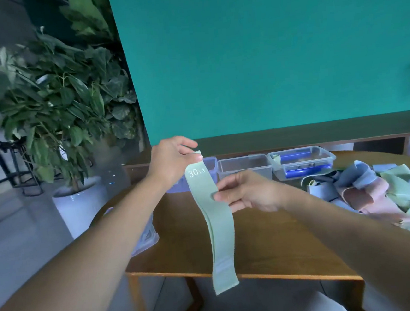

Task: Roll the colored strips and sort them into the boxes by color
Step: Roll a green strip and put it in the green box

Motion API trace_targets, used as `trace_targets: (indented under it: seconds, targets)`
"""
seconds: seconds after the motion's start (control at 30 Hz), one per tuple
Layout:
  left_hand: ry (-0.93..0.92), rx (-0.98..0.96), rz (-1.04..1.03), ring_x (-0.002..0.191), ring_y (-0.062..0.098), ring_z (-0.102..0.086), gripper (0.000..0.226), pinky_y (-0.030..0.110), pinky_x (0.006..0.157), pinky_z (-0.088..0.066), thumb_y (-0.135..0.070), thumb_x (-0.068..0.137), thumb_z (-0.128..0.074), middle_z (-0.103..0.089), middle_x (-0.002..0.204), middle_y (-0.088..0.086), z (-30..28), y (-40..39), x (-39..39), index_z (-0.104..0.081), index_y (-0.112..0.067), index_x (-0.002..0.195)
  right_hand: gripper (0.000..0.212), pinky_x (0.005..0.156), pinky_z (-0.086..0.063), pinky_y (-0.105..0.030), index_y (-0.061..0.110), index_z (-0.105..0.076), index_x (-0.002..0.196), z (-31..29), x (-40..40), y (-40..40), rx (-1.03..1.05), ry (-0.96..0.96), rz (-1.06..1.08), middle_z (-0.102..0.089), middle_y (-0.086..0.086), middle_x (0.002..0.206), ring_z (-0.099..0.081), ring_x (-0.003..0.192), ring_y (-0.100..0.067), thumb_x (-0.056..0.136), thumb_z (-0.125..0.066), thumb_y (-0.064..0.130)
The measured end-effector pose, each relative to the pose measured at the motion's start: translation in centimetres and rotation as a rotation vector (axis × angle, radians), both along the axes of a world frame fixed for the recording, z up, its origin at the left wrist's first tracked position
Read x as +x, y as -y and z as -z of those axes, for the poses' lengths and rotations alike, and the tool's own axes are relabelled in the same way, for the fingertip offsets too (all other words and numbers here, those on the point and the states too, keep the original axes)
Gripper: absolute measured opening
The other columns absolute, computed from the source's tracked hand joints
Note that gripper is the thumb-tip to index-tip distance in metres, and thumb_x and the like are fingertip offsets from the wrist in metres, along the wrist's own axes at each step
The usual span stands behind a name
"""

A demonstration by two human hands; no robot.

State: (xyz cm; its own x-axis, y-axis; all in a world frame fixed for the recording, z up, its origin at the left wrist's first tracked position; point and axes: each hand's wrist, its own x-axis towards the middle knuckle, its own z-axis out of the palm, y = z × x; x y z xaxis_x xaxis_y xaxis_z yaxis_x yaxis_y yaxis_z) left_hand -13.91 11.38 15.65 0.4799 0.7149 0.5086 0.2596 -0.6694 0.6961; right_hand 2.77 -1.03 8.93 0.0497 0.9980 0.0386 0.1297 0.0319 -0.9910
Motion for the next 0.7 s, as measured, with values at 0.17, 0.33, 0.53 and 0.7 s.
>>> trace_targets:
  seconds: [0.17, 0.33, 0.53, 0.7]
  targets:
    - [-0.076, -0.076, 0.002, 0.081, 0.009, -0.069, 0.02, 0.021, 0.08, -0.05, -0.009, 0.083, -0.081, -0.073, 0.083, -0.009, 5.5, -4.8, 2.2, -0.074, -0.027, 0.09, 0.025, 0.076, -0.062, -0.029, -0.005, -0.071, 0.111, 5.5, 1.1, -3.8, -0.036, 0.061, 0.119, -0.075, -0.016, 0.11, -0.074, 0.1, -0.03, 0.091, -0.074, 0.008]
    - [-0.114, -0.092, -0.017, 0.087, 0.011, -0.067, 0.019, 0.008, 0.072, -0.049, -0.003, 0.086, -0.076, -0.072, 0.092, -0.001, 10.2, -9.0, 5.2, -0.075, -0.016, 0.099, 0.01, 0.058, -0.054, -0.023, 0.015, -0.077, 0.088, 10.2, 3.1, -8.3, -0.049, 0.285, 0.272, -0.073, 0.003, 0.077, -0.063, 0.068, -0.009, 0.086, -0.082, 0.023]
    - [-0.076, -0.037, -0.066, 0.082, -0.002, -0.063, 0.016, -0.001, 0.071, -0.042, -0.005, 0.087, -0.073, -0.073, 0.094, -0.003, 13.3, -12.0, 7.1, -0.075, -0.012, 0.101, 0.013, 0.05, -0.049, -0.018, 0.018, -0.078, 0.093, 11.3, 5.0, -11.4, 0.006, 0.378, 0.314, -0.075, -0.001, 0.082, -0.055, 0.057, -0.003, 0.085, -0.082, 0.027]
    - [-0.086, 0.052, -0.118, 0.093, 0.008, -0.065, 0.012, 0.006, 0.084, -0.045, -0.008, 0.087, -0.074, -0.066, 0.097, -0.014, 15.6, -11.9, 7.0, -0.076, -0.014, 0.097, 0.026, 0.049, -0.047, -0.011, 0.016, -0.073, 0.104, 11.8, 5.3, -11.9, 0.04, 0.459, 0.468, -0.072, 0.004, 0.092, -0.054, 0.04, 0.003, 0.083, -0.084, 0.027]
